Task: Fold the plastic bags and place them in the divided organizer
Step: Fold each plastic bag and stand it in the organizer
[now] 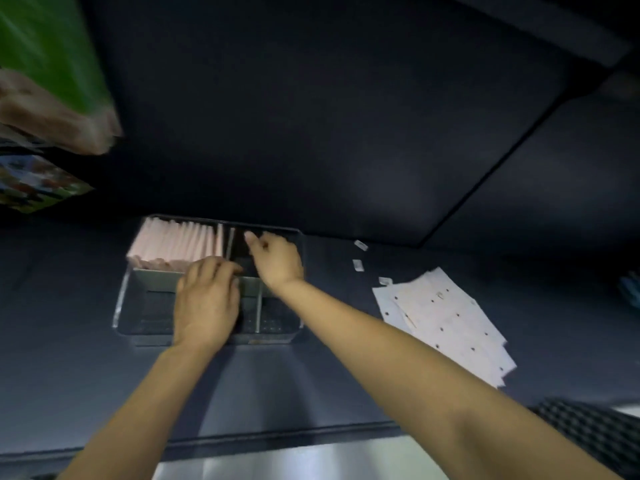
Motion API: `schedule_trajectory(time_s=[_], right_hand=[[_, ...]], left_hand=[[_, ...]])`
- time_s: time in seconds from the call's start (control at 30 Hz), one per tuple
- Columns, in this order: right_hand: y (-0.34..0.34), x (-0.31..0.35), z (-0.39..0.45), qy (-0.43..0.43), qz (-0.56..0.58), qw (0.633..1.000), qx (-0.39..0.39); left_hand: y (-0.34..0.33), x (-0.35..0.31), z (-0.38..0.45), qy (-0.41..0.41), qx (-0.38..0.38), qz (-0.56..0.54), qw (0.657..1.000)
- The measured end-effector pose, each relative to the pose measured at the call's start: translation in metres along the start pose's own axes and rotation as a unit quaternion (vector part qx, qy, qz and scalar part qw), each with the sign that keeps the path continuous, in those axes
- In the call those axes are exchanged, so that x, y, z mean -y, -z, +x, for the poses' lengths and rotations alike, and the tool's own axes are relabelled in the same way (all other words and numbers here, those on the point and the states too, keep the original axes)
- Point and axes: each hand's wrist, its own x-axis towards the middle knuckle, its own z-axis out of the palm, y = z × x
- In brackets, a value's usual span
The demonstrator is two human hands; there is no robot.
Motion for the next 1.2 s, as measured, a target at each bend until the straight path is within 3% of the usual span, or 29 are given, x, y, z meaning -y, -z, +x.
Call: schedule_trajectory(time_s=[0.13, 0.33, 0.43, 0.57, 0.77, 1.0, 1.1, 1.17, 1.2], right_hand=[[0.050, -0.105, -0.046, 0.050, -0.030, 0.995, -0.082], [0.145, -0.302, -0.118, -0.143, -0.206, 0.965, -0.076], [0.166, -0.352, -0.145, -0.162, -0.227, 0.959, -0.048], [0.166, -0.361, -0.145, -0.104, -0.240, 0.958, -0.117], [0.165, -0.350, -0.140, -0.151, -0.221, 0.962, -0.043], [0.166, -0.343, -0.150, -0.092, -0.235, 0.962, -0.102], [0.160, -0.322, -0.154, -0.047, -0.222, 0.965, -0.128], [0.148, -0.298, -0.153, -0.004, -0.208, 0.972, -0.106], [0.139, -0.285, -0.152, 0.014, -0.194, 0.977, -0.085]], left_hand=[[-0.027, -0.039, -0.013, -0.045, 0.067, -0.035, 0.996], [-0.059, -0.055, -0.057, -0.090, 0.171, 0.055, 0.980], [-0.063, -0.053, -0.066, -0.101, 0.187, 0.107, 0.971], [-0.064, -0.056, -0.065, -0.087, 0.191, 0.112, 0.971], [-0.068, -0.051, -0.067, -0.084, 0.207, 0.136, 0.965], [-0.067, -0.055, -0.060, -0.050, 0.266, 0.162, 0.949], [-0.063, -0.070, -0.066, -0.048, 0.164, 0.099, 0.980], [-0.058, -0.091, -0.076, -0.071, 0.068, 0.044, 0.994], [-0.058, -0.102, -0.083, -0.095, 0.062, 0.019, 0.993]])
